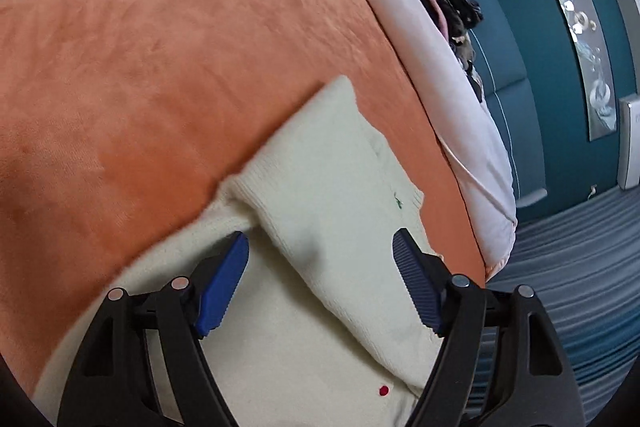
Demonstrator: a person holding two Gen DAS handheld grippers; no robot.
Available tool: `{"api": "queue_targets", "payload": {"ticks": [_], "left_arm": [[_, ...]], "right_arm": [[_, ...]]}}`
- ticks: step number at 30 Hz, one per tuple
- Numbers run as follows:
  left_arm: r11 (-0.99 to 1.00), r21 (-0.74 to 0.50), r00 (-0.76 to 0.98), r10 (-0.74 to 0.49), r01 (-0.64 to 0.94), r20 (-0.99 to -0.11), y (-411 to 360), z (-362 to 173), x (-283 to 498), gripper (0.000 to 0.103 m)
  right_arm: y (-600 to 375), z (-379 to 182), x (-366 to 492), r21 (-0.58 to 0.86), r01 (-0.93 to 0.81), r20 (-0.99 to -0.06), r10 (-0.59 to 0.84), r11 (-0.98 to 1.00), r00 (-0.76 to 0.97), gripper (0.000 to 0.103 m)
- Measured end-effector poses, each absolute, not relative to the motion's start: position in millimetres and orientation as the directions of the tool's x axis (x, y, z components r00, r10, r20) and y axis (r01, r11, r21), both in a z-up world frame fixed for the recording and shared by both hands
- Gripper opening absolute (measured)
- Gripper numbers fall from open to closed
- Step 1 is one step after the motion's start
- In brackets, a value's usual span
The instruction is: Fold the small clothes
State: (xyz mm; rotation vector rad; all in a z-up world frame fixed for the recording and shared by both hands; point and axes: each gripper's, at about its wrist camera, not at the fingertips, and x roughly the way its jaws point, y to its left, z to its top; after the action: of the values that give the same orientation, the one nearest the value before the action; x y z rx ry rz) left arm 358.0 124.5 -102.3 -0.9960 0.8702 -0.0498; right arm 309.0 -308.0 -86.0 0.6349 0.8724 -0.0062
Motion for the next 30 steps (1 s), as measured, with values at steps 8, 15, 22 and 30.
{"api": "queue_targets", "payload": {"ticks": [8,15,22,30], "left_arm": [[0.589,-0.782,0.764,-0.405,-0.202,-0.503,124,-82,366,0.009],[0.723,-0.663,0.710,-0.360,-0.197,-0.605,101,-132,364,0.010],[0.728,-0.668,0.746,-0.357,-0.154,-0.562,99,-138,360,0.011],[0.730,-0.670,0.765,-0.353,-0.136,-0.539,99,-142,356,0.012]], "right_arm": [[-286,11,323,0.466,0.061,-0.509,0.211,0.882,0.834,0.009],[-317,-114,341,0.421,0.259,-0.737,0.162,0.869,0.656,0.007],[-324,-93,322,0.419,0.363,-0.729,0.070,0.832,0.681,0.017],[-190,-40,367,0.403,-0.006,-0.646,0.289,0.915,0.707,0.022]]}}
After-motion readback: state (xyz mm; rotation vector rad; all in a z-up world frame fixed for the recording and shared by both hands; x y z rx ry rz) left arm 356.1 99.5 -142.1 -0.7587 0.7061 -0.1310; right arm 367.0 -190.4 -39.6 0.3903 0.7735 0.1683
